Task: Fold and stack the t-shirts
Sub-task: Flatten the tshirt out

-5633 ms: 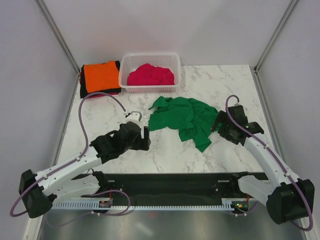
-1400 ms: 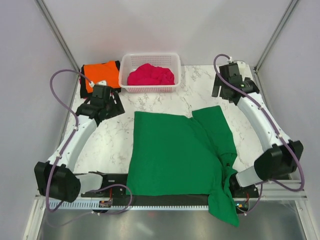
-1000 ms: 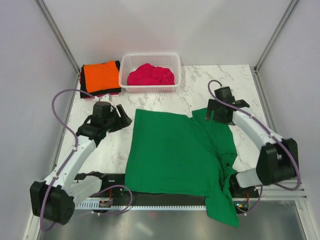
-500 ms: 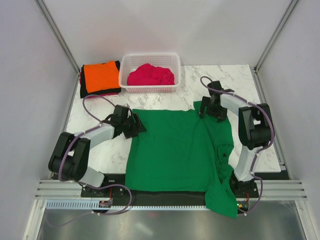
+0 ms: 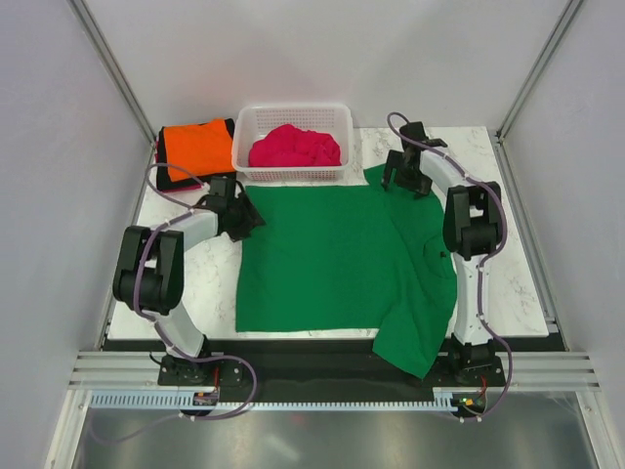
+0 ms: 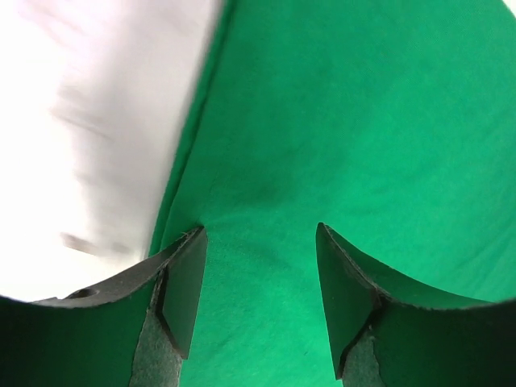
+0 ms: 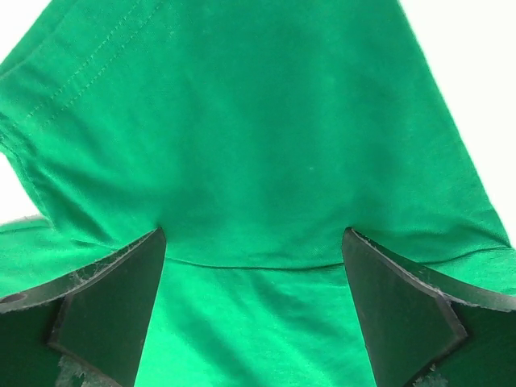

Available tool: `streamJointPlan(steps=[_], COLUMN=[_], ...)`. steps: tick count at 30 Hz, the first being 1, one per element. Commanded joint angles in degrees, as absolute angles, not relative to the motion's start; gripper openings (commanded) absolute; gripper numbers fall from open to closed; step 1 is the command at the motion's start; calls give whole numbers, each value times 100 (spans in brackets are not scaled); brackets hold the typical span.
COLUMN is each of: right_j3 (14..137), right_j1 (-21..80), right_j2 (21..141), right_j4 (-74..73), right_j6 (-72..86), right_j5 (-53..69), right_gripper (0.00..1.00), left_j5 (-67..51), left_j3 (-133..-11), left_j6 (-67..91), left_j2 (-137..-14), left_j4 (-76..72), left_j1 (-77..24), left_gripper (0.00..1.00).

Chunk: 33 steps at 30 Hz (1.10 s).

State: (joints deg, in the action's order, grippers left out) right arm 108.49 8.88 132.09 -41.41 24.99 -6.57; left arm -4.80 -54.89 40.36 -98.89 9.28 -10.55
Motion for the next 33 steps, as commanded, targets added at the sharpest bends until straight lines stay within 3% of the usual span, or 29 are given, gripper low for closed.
streamJointPlan(steps=[1, 9, 17, 20, 26, 31, 33], right_j3=[11469, 11698, 11707, 11050, 8485, 6147, 5349], right_j1=[818, 220, 597, 896, 1932, 2214, 2259], right_j2=[13886, 13913, 13072, 12360, 9709, 8001, 7192], right_j4=[-4595, -4632, -4465, -4421, -4158, -3938, -3911], right_j6=[2348, 2390, 2329, 2346, 2504, 3312, 3576], right_j5=[-308, 147, 941, 187, -1668, -1196, -1108], right_gripper=[98, 98, 98, 98, 98, 98, 98], left_j5=[-18, -316, -659, -274, 220, 799, 948], left_j3=[-5765, -5898, -5915, -5722, -4563, -3543, -3367], left_j6=[3621, 3691, 3771, 3709, 4253, 5253, 5518], left_j2=[-10134, -10240, -8897, -8009, -6137, -4617, -4536], left_j4=[1415, 1459, 2029, 2547, 3548, 4341, 4779], left_j1=[-467, -228, -439, -536, -536, -860, -1315], left_gripper=[64, 64, 70, 73, 74, 68, 68])
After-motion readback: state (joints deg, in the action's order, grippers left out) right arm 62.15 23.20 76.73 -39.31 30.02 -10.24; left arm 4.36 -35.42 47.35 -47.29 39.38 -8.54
